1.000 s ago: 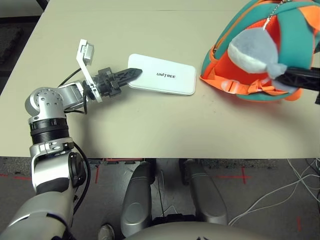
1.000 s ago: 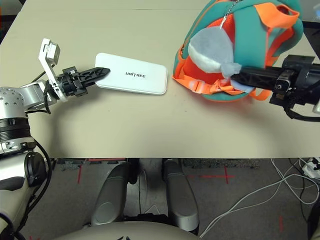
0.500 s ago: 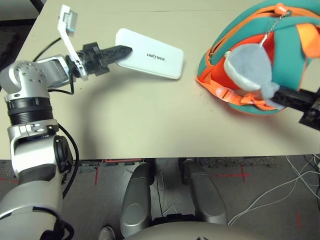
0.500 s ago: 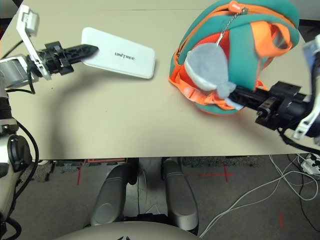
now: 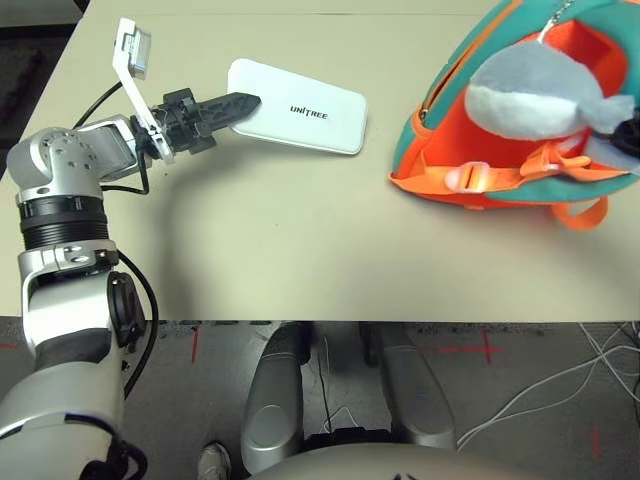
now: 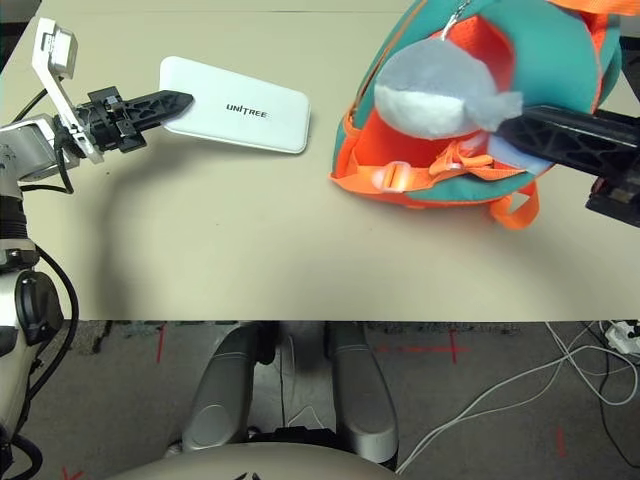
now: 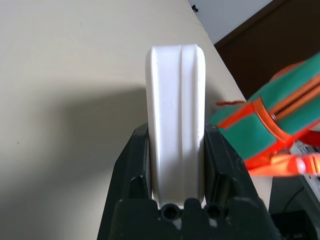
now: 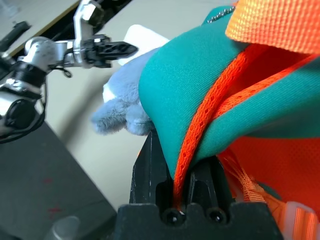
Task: Put the pencil case into the backpack and zip it.
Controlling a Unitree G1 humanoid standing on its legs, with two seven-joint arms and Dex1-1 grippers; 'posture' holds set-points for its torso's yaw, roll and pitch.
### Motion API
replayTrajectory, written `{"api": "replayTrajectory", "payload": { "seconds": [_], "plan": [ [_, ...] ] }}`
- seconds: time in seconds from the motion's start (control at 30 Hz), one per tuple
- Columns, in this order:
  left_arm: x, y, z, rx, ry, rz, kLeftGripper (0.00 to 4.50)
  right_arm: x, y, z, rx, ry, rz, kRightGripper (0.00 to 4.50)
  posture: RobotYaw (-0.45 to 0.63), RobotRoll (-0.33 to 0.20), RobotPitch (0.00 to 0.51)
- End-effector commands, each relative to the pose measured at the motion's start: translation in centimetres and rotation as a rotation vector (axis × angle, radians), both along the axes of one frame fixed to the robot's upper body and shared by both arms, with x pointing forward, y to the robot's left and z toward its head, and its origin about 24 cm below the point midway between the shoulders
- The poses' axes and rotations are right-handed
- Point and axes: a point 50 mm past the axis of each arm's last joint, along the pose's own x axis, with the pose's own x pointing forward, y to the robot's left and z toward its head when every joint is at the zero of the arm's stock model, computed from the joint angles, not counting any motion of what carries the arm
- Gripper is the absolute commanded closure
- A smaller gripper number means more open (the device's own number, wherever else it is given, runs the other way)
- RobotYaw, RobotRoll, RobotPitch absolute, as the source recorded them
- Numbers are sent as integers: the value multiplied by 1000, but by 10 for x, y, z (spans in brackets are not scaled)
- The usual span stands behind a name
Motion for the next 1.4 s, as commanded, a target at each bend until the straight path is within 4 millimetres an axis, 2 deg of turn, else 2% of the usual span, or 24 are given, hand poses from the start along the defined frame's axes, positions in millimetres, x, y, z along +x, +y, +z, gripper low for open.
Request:
{"api": "replayTrajectory", "payload": {
  "seconds": [0.03, 0.2, 0.37, 0.5, 0.63, 0.77, 0.83, 0.93, 1.13, 1.27, 1.4],
  "plan": [
    [3, -5, -17, 37, 74, -3, 3220, -16, 3, 15, 7, -91, 70, 4410, -244, 0, 312],
    [5, -6, -16, 40, 75, -9, 3220, -20, 0, 12, 4, -67, 84, 4410, -250, 0, 315],
    [6, -7, -8, 45, 50, -17, 3220, -24, -1, -15, -17, 83, 95, 4410, -243, 0, 315],
    [7, -6, 4, 62, -1, -19, 3221, -25, -2, -29, -7, 147, 72, 4410, -232, 0, 311],
    [5, -12, 44, 89, -165, -78, 3221, -20, -2, -44, -8, 237, 30, 4410, -212, 0, 305],
    [-3, -21, 90, 147, -375, -162, 3221, -13, 0, -48, -12, 250, 25, 4410, -194, 0, 303],
    [-10, -26, 102, 184, -489, -236, 3221, -9, 0, -49, -14, 248, 32, 4410, -183, 0, 303],
    [-23, -33, 106, 231, -600, -357, 3221, -3, 0, -50, -24, 248, 39, 4410, -172, 0, 305],
    [-48, -46, 106, 320, -674, -531, 3221, 4, -1, -50, -36, 252, 57, 4410, -158, 0, 311],
    [-53, -47, 105, 330, -706, -527, 3221, 8, -2, -50, -39, 253, 64, 4410, -152, 0, 314],
    [-54, -37, 106, 348, -762, -466, 3222, 12, -3, -53, -48, 259, 66, 4410, -144, 0, 315]
  ]
}}
